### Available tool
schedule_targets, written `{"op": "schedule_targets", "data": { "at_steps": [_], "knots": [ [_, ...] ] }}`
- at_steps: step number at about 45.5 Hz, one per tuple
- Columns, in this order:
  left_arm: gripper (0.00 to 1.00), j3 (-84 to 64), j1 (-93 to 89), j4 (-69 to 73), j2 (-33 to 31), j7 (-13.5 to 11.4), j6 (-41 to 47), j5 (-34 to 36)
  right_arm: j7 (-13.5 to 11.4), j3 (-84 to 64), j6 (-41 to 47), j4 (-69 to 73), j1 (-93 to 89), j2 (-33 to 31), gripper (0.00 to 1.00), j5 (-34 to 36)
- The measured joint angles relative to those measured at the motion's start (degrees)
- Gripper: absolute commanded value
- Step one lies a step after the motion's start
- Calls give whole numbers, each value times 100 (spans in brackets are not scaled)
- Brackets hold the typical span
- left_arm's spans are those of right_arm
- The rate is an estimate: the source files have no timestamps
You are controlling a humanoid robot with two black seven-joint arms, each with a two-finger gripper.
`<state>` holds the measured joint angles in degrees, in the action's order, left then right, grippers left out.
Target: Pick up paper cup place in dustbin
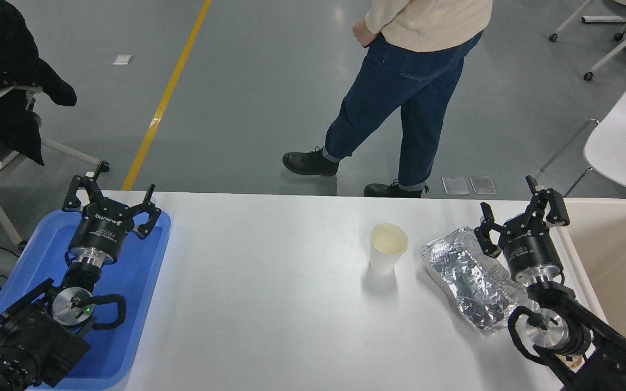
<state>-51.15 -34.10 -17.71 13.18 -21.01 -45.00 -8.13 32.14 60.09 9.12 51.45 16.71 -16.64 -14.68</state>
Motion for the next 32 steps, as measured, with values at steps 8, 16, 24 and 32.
{"op": "schedule_targets", "data": {
  "at_steps": [8, 16, 24, 32],
  "knots": [
    [100, 0, 0, 2, 0, 0, 0, 5, 7, 1, -40, 21, 4, 4, 100, 0],
    [100, 0, 0, 3, 0, 0, 0, 5, 9, 1, -56, 21, 15, -4, 100, 0],
    [100, 0, 0, 4, 0, 0, 0, 5, 10, 6, -60, -8, 24, -19, 100, 0],
    [100, 0, 0, 4, 0, 0, 0, 5, 9, 6, -50, -88, 41, -23, 100, 5]
  ]
}}
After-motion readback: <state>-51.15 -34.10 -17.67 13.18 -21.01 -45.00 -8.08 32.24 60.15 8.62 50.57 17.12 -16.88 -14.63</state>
